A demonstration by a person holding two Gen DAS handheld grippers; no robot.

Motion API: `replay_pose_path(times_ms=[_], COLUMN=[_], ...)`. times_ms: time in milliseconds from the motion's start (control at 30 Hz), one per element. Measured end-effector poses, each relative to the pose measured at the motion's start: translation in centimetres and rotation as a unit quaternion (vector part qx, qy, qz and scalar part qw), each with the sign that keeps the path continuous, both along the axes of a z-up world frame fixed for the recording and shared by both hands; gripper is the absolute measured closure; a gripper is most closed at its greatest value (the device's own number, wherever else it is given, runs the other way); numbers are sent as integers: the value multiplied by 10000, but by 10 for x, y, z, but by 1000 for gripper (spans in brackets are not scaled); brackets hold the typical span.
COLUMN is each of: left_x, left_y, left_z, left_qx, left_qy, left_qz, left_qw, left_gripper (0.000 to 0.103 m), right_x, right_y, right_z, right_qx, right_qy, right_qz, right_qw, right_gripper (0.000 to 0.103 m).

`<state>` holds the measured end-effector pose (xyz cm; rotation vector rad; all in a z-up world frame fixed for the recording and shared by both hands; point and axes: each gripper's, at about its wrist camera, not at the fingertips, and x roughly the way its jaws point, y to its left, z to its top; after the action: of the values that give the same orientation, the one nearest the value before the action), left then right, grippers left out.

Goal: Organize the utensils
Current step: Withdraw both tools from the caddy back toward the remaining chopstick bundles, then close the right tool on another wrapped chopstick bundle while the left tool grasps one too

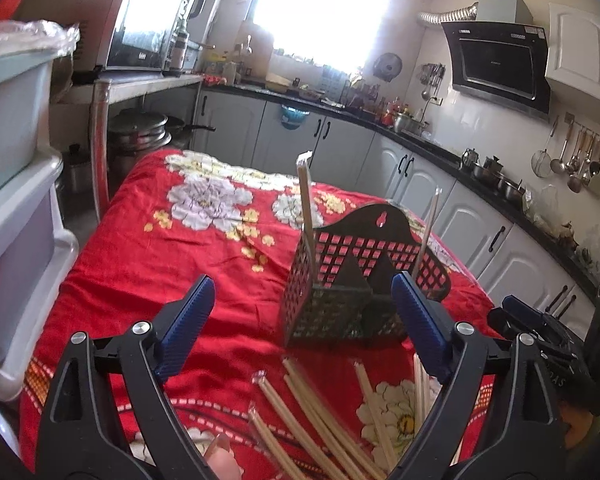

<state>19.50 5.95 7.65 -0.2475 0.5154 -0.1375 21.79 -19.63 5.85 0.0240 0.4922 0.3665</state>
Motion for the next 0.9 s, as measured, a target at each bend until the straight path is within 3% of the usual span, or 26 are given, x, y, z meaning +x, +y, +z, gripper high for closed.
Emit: replay_pose_path(times_ms=[767, 900], left_x=[-24, -25], left_y=[5, 5], left_z=[-76, -88], left_qx=[-218, -314], left_qy=[1236, 1457], left_qz=[-111, -132], left_qw=[9920, 9887], left_gripper=[22, 28], right_x=[-2, 6], right_y=[-6, -13], right_z=[-47, -58], right_qx=[-260, -231], right_qy=[884, 1116], right_qz=[-132, -216], right_qw=[9957, 9932], right_gripper=[35, 35])
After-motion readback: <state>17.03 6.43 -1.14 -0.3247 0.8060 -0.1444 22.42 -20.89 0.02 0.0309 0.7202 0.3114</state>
